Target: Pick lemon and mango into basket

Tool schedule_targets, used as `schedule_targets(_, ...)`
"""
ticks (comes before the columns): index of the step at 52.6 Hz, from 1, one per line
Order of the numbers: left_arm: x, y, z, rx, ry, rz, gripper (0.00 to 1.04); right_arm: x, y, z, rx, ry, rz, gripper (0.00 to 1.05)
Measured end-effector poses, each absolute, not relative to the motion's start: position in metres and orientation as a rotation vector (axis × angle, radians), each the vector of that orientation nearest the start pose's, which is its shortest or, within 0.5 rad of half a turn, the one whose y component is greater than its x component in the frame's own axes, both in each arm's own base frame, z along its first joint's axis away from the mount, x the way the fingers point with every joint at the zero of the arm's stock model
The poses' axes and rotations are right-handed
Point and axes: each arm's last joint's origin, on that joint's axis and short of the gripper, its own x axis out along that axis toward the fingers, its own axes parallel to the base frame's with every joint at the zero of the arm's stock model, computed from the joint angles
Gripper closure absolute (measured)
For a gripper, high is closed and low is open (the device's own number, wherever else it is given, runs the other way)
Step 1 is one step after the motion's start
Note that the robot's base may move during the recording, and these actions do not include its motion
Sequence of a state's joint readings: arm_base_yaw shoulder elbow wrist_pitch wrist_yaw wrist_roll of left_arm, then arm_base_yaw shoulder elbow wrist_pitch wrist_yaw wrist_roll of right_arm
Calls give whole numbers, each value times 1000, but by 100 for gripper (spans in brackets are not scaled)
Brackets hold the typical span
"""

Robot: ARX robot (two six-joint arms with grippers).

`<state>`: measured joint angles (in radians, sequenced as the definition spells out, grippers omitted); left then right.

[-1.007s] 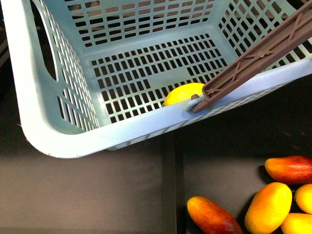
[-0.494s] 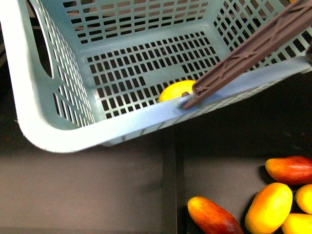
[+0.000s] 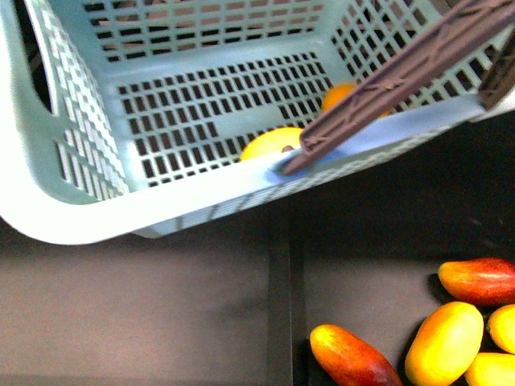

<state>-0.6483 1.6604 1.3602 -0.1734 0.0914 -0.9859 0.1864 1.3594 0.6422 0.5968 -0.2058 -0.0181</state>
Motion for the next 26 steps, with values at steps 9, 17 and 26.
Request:
schedule_targets(9,299,-236,306,-815,807,-446,99,256,27,249,71,103,333,9)
schedule_targets(17,299,-237,306,-815,807,-445,99,218,-2,261,139,90,239,9)
schedule_targets(26,300,-236,306,-811,797,-433,99,180,-14,268,117,7,87,15)
